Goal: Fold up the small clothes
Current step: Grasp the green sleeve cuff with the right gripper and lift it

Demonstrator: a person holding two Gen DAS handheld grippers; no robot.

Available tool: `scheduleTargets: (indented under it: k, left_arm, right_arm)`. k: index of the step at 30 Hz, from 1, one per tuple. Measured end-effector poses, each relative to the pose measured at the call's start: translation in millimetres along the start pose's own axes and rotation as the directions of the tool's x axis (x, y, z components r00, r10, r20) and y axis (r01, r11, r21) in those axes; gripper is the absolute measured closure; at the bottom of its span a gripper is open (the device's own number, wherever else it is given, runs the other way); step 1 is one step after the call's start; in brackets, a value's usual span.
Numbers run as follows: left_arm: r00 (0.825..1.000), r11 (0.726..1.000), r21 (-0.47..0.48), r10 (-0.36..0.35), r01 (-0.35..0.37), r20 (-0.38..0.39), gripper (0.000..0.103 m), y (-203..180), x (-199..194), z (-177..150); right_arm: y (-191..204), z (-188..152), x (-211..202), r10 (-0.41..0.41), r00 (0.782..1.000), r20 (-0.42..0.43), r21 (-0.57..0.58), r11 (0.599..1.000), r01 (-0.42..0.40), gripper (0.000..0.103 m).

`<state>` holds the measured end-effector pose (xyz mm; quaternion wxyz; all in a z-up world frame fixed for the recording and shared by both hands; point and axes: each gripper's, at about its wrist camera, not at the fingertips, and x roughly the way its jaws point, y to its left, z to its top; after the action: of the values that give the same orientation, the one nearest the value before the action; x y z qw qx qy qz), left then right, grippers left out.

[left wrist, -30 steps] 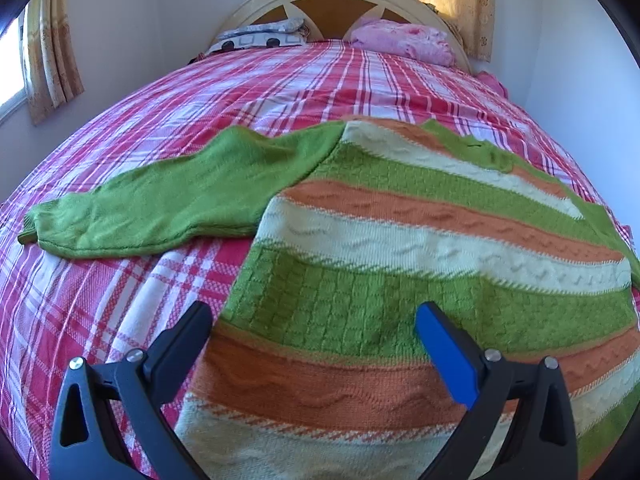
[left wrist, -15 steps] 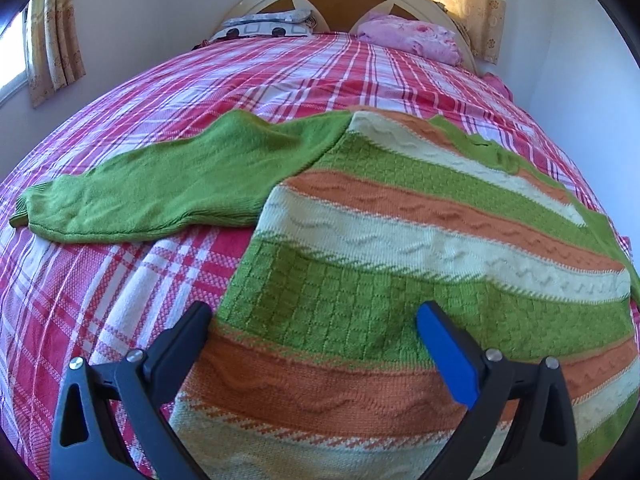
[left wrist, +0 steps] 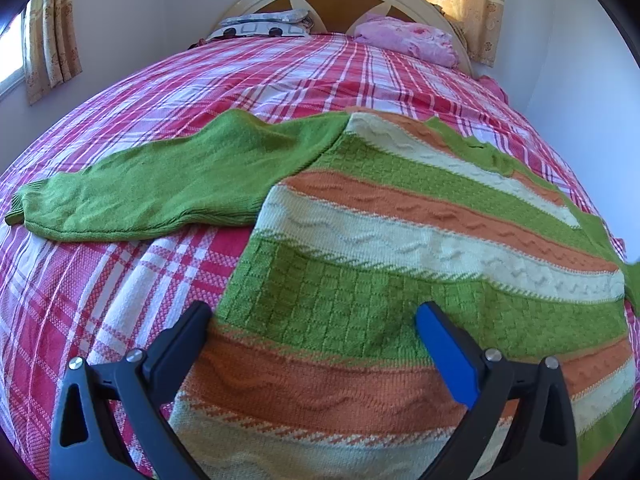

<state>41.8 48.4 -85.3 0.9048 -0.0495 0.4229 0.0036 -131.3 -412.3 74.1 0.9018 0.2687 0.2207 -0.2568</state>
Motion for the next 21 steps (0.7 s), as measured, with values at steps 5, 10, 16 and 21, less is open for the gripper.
scheduleTargets:
  k: [5, 10, 16, 21]
  left_arm:
    - [0.999, 0.998, 0.031, -0.052, 0.051, 0.009, 0.000, 7.2, -20.6, 0.2]
    - [0.992, 0.997, 0.010, -0.076, 0.075, 0.103, 0.000, 34.9, -63.0, 8.6]
    - [0.984, 0.997, -0.053, -0.040, 0.050, 0.176, 0.000, 79.2, -91.8, 16.3]
    - [0.983, 0.996, -0.092, 0.002, 0.015, 0.183, 0.000, 100.0, -88.9, 13.1]
  right_arm:
    - [143.9, -48.4, -5.9, 0.179, 0.980, -0.081, -0.228, 0.954, -0.194, 0.095]
    - [259.8, -125.9, 11.5, 0.272, 0.946, -0.176, -0.379, 0.869, -0.320, 0.095]
    - [342.2, -229.1, 34.4, 0.289, 0.901, -0.322, -0.483, 0.769, -0.419, 0.095]
    - [362.9, -278.8, 46.5, 0.262, 0.890, -0.374, -0.523, 0.733, -0.436, 0.095]
